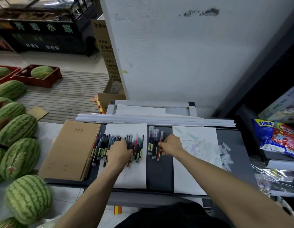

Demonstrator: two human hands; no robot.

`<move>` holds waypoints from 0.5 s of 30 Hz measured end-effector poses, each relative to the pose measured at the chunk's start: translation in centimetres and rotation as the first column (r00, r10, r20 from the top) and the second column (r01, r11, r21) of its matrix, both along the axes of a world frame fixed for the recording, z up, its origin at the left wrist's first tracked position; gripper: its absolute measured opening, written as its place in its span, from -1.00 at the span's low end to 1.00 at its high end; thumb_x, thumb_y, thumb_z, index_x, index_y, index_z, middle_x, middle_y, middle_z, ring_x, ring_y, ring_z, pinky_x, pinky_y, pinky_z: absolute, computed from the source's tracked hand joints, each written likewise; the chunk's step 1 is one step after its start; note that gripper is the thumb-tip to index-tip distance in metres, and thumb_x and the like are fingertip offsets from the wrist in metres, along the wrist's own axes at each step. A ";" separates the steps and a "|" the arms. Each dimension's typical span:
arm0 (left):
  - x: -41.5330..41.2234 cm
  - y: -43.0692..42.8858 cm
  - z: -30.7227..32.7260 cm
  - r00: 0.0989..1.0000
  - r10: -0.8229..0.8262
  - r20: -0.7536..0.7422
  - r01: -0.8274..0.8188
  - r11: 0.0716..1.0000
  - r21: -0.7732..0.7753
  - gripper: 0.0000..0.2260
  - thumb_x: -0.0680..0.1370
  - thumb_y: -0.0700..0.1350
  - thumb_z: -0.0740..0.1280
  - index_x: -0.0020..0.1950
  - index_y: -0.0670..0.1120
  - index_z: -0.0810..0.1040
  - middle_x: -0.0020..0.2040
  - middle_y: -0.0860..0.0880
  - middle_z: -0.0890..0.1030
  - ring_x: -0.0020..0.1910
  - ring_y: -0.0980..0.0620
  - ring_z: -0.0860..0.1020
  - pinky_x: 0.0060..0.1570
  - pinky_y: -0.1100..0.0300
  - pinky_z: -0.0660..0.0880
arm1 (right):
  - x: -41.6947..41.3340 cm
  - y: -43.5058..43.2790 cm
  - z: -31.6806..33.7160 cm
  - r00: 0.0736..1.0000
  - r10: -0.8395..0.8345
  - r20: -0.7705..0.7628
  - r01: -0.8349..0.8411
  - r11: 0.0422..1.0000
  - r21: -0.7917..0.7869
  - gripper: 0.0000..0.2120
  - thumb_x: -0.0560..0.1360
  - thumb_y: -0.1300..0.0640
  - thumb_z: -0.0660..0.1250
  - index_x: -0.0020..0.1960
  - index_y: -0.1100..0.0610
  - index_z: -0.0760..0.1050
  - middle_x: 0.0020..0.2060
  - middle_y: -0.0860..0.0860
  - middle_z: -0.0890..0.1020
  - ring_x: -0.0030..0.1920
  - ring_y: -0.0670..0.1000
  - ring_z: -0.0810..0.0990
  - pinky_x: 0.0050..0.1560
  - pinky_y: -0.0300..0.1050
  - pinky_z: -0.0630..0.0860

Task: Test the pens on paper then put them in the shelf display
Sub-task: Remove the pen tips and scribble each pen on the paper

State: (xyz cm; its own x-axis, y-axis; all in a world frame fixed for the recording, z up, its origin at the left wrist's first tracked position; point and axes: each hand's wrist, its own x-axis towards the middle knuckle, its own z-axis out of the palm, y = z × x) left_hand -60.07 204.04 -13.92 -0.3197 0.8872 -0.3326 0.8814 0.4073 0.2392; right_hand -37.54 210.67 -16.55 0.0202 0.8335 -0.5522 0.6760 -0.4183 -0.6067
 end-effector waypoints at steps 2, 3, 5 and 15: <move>0.1 0.3 -0.1 1.000 -0.009 -0.019 0.008 1.000 -0.013 -0.74 0.57 0.01 0.46 -0.16 -0.09 0.46 -0.23 -0.05 0.60 -0.24 -0.06 0.61 -0.30 0.06 0.57 | 0.3 -0.2 -0.2 0.999 0.034 0.029 -0.035 0.999 0.026 -0.71 0.58 0.07 0.44 -0.20 0.27 0.68 -0.38 0.10 0.72 -0.34 0.04 0.74 -0.04 0.01 0.71; 0.1 0.4 -0.1 1.000 -0.011 -0.023 0.011 1.000 -0.015 -0.75 0.57 -0.02 0.46 -0.19 -0.10 0.47 -0.25 -0.05 0.60 -0.26 -0.05 0.61 -0.30 0.06 0.58 | 0.5 -0.3 -0.2 0.996 0.066 0.067 -0.070 0.997 0.044 -0.69 0.58 0.04 0.42 -0.20 0.25 0.68 -0.37 0.09 0.72 -0.30 0.05 0.73 -0.04 0.00 0.70; 0.1 0.5 -0.3 0.999 -0.020 -0.027 0.020 1.000 -0.012 -0.79 0.55 -0.11 0.43 -0.22 -0.11 0.48 -0.29 -0.05 0.59 -0.33 -0.02 0.59 -0.37 0.09 0.54 | 1.5 -0.6 0.1 0.971 0.146 0.189 -0.166 0.981 0.096 -0.70 0.59 0.02 0.37 -0.19 0.21 0.67 -0.31 0.07 0.70 -0.24 0.07 0.70 -0.08 0.00 0.68; 0.7 0.8 0.3 0.999 -0.037 -0.007 0.037 0.997 -0.064 -0.90 0.40 -0.20 0.36 -0.30 -0.09 0.48 -0.35 -0.03 0.57 -0.39 -0.02 0.57 -0.38 0.14 0.55 | 8.3 2.3 1.1 0.797 0.188 0.573 -0.405 0.872 0.277 -0.67 0.67 0.14 0.20 0.42 0.13 0.42 0.30 0.06 0.52 0.29 0.11 0.52 0.21 0.00 0.56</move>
State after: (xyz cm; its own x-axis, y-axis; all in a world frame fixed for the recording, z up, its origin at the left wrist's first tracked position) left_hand -59.35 204.83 -13.57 -0.2899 0.8757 -0.3860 0.8980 0.3884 0.2068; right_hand -29.23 212.97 -15.40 -0.0741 0.9802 -0.1835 0.9799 0.0373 -0.1961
